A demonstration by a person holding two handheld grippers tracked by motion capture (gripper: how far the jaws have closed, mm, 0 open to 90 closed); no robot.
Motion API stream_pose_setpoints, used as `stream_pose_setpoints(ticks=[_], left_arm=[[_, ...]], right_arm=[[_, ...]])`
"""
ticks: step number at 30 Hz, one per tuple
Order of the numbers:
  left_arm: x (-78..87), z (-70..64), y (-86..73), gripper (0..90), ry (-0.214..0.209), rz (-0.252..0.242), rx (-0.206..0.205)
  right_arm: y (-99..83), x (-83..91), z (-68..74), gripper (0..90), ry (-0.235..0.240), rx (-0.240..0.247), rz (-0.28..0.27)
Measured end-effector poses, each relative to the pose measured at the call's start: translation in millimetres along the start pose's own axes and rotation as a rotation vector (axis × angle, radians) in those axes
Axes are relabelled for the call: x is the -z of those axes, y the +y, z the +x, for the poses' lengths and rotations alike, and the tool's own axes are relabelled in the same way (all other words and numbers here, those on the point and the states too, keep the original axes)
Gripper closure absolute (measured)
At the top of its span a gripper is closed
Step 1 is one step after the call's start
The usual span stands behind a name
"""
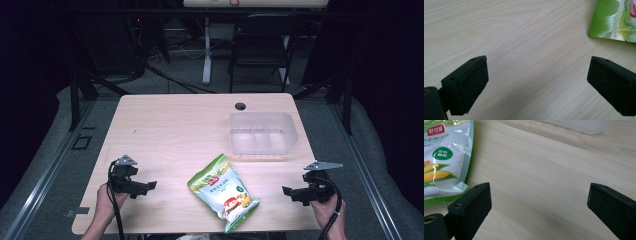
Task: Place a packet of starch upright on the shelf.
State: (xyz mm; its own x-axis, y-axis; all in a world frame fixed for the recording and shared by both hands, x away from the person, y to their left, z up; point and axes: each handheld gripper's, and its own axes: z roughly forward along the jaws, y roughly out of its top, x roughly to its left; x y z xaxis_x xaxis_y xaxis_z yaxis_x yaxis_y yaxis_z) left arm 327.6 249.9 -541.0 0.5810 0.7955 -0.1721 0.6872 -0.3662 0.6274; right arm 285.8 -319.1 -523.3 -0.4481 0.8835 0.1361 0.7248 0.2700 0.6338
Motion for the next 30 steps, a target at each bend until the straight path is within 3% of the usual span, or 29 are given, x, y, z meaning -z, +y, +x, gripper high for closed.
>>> stream_pose_setpoints(ticks=[9,12,15,19,22,29,30], left_arm=[[0.3,-4.2,1.1,4.2,-0.006,0.008,-0.014],[-0.2,-11.9,3.7,6.9,-0.027,0.021,-0.038],[0.1,-16.8,4.7,20.9,-0.036,0.02,-0.054],[-0.8,-29.5,6.6,40.6,-0.078,0.022,-0.097],[-3.1,-35.7,7.4,53.8,-0.102,0.024,-0.107],[-11.5,-50.3,10.8,80.2,-0.157,0.034,-0.139],[-14.8,-57.3,12.2,83.5,-0.177,0.043,-0.15]], right_arm=[[1.1,0.5,2.3,6.1,-0.003,0.01,0.011],[1.2,0.3,2.3,6.2,0.0,0.009,0.011],[1.4,-0.2,2.9,6.3,0.003,0.007,0.008],[2.4,0.8,4.5,6.3,-0.005,0.018,0.005],[2.8,-0.2,5.1,6.4,0.002,0.016,-0.003],[4.5,-1.2,7.3,6.4,-0.001,0.023,0.0],[5.1,-1.9,8.1,6.4,0.0,0.025,-0.001]])
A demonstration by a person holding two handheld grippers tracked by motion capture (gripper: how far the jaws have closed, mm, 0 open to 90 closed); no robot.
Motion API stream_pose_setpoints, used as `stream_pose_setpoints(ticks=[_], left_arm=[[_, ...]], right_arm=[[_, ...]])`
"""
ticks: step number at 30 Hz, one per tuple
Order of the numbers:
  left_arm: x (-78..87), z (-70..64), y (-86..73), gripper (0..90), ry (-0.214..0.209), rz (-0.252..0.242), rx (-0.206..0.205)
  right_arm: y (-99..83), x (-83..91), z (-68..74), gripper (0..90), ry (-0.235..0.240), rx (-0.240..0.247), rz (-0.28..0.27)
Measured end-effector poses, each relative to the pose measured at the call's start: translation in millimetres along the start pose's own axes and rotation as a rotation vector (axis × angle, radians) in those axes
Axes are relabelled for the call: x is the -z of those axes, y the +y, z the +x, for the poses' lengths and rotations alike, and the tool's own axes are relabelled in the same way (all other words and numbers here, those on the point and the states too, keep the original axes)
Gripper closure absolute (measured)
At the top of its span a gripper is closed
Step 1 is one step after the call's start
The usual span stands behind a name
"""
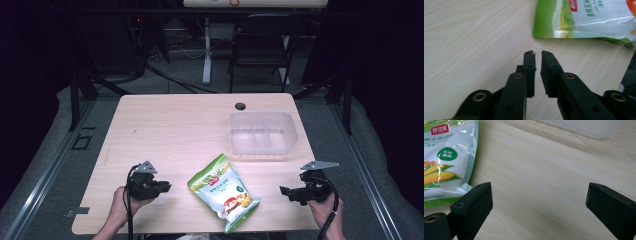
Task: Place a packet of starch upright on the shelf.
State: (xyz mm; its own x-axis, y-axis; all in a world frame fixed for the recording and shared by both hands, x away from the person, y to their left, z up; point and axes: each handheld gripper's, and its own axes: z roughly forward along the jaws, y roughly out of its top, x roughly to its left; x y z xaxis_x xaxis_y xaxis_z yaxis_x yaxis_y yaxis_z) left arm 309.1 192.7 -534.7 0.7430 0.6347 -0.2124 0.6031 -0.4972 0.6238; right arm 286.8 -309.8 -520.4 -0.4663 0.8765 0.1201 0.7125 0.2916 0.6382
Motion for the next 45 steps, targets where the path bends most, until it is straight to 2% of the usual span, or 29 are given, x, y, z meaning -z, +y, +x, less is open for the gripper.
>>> stream_pose_setpoints(ticks=[3,4,5,7,10,13,17,20,23,27,30,33,41,42,45], left_arm=[[-5.6,-6.1,3.5,90.0,-0.016,0.013,-0.02],[-9.5,-9.6,5.4,90.0,-0.021,0.023,-0.032],[-17.9,-16.5,9.5,90.0,-0.033,0.057,-0.062],[-22.3,-19.6,11.1,90.0,-0.041,0.07,-0.069],[-37.3,-29.6,16.6,90.0,-0.039,0.118,-0.111],[-42.3,-33.1,19.3,90.0,-0.048,0.13,-0.118],[-54.3,-40.8,25.3,90.0,-0.05,0.161,-0.15],[-58.2,-40.6,27.9,90.0,-0.051,0.162,-0.15],[-60.4,-38.4,28.7,90.0,-0.053,0.165,-0.139],[-60.5,-36.3,29.1,90.0,-0.053,0.158,-0.128],[-60.6,-33.1,29.1,90.0,-0.055,0.152,-0.11],[-61.9,-31.1,31.2,90.0,-0.06,0.142,-0.091],[-69.3,-32.8,39.5,90.0,-0.05,0.144,-0.103],[-70.6,-32.5,40.7,90.0,-0.047,0.142,-0.099],[-74.5,-32.1,44.6,90.0,-0.045,0.138,-0.098]], right_arm=[[1.1,-0.1,1.4,6.4,-0.003,0.002,0.003],[1.1,-0.1,1.4,6.4,-0.003,0.002,0.003],[2.0,-1.4,2.5,6.4,0.001,0.002,-0.002],[2.6,-1.5,2.8,6.4,-0.003,0.008,0.005],[4.3,-3.0,4.9,6.4,0.002,0.014,0.001],[5.1,-3.8,5.8,6.4,0.003,0.018,-0.001],[8.3,-4.2,8.5,6.6,0.004,0.026,-0.003],[11.3,-4.6,10.6,7.0,0.016,0.036,0.0],[15.1,-5.2,13.7,7.6,0.027,0.026,-0.017],[20.0,-8.7,16.5,7.9,0.064,0.026,-0.01],[26.2,-16.5,22.2,8.4,0.12,0.027,0.004],[31.2,-22.0,27.0,8.8,0.134,0.043,0.03],[42.4,-30.5,33.4,10.1,0.165,0.072,0.047],[45.5,-34.2,34.4,10.5,0.188,0.072,0.053],[50.9,-40.4,36.8,10.8,0.213,0.083,0.071]])
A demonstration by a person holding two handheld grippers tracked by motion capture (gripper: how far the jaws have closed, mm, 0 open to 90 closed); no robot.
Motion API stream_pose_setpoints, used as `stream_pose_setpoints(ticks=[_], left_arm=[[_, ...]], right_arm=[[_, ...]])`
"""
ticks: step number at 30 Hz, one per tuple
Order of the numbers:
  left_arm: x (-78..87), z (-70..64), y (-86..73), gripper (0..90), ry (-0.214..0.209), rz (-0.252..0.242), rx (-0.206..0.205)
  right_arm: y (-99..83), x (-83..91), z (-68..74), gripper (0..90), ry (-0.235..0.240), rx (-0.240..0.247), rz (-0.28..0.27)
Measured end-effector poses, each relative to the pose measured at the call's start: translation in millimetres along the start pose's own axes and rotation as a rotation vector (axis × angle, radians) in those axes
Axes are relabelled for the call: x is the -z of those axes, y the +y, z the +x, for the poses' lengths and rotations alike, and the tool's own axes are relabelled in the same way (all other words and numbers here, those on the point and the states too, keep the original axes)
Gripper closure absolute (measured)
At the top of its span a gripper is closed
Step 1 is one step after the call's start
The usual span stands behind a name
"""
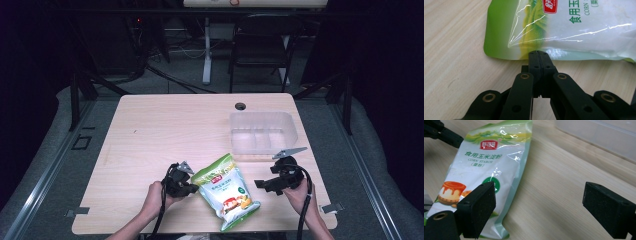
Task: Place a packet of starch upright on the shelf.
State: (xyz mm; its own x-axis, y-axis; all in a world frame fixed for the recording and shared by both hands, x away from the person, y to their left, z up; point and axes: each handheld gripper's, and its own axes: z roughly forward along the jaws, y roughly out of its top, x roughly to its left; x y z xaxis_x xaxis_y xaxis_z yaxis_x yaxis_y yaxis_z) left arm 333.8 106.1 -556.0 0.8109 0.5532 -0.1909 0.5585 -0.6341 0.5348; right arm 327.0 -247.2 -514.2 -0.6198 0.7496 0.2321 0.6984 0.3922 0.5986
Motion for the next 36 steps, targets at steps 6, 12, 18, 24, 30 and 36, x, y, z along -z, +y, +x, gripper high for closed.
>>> stream_pose_setpoints(ticks=[6,12,18,24,30,36], left_arm=[[-3.8,2.2,5.6,90.0,-0.003,-0.002,-0.005],[-6.0,4.0,9.3,90.0,-0.009,-0.003,-0.005],[-9.8,5.3,14.4,90.0,-0.012,-0.01,-0.006],[-1.2,13.7,10.8,73.5,-0.017,-0.005,0.02],[11.5,23.8,4.0,39.5,-0.002,-0.005,0.056],[26.8,32.2,-4.1,23.9,0.014,-0.031,0.096]], right_arm=[[12.5,-14.9,-0.5,12.8,0.035,0.003,0.023],[22.8,-28.8,-2.4,14.7,0.062,-0.001,0.049],[38.0,-47.9,-6.2,19.7,0.086,-0.005,0.073],[49.1,-65.4,-8.8,23.2,0.111,-0.008,0.109],[56.1,-75.4,-12.8,23.9,0.124,-0.01,0.144],[58.9,-84.0,-13.8,24.1,0.146,-0.033,0.144]])
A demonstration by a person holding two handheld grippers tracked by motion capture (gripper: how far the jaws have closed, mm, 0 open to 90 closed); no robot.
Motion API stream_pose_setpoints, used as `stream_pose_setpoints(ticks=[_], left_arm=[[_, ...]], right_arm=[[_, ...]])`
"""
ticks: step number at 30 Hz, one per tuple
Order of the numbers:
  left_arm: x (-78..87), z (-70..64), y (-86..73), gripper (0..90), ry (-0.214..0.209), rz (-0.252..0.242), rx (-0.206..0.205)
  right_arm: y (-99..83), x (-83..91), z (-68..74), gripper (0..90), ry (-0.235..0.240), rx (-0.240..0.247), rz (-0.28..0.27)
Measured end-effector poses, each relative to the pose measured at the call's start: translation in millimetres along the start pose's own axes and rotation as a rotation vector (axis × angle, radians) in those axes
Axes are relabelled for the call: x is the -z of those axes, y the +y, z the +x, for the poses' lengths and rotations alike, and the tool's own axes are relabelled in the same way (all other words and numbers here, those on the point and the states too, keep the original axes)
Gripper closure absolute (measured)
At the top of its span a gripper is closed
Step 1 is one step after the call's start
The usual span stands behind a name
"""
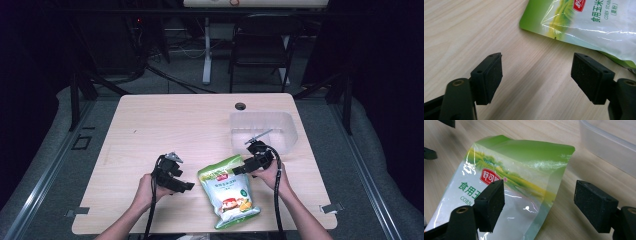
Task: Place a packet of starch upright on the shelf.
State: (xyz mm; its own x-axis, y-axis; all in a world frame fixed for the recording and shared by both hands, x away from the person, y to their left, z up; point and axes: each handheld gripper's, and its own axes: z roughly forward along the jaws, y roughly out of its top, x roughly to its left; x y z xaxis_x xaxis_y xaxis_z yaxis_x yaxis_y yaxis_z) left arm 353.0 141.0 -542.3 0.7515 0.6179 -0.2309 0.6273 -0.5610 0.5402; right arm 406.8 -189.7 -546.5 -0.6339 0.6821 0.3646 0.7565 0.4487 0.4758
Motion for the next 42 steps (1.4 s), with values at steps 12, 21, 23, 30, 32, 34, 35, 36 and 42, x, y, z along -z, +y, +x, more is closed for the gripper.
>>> stream_pose_setpoints(ticks=[12,21,23,30,32,34,35,36,42], left_arm=[[21.5,5.1,-22.5,19.3,0.03,0.001,0.028],[28.7,13.7,-35.3,20.0,0.039,-0.004,0.077],[30.0,14.3,-37.5,19.8,0.042,-0.003,0.079],[38.3,22.3,-44.0,16.1,0.082,-0.038,0.089],[39.8,25.7,-44.3,15.0,0.089,-0.046,0.094],[40.5,27.8,-45.4,13.7,0.088,-0.051,0.107],[40.5,27.8,-45.4,12.3,0.088,-0.051,0.107],[40.7,28.4,-45.7,12.3,0.093,-0.053,0.11],[40.9,28.0,-45.0,9.3,0.095,-0.061,0.114]], right_arm=[[5.7,-12.8,-4.1,51.1,0.051,-0.019,0.012],[2.9,-3.9,-8.0,89.7,0.109,-0.032,-0.004],[3.3,-2.8,-5.2,90.0,0.093,-0.029,-0.005],[3.0,10.1,4.9,90.0,0.078,0.006,-0.043],[2.9,16.3,7.8,90.0,0.074,0.018,-0.043],[2.4,22.1,10.3,90.0,0.064,0.029,-0.059],[2.4,22.1,10.3,90.0,0.064,0.029,-0.059],[1.8,24.6,11.3,90.0,0.068,0.026,-0.076],[0.7,40.3,15.3,90.0,0.063,0.035,-0.119]])
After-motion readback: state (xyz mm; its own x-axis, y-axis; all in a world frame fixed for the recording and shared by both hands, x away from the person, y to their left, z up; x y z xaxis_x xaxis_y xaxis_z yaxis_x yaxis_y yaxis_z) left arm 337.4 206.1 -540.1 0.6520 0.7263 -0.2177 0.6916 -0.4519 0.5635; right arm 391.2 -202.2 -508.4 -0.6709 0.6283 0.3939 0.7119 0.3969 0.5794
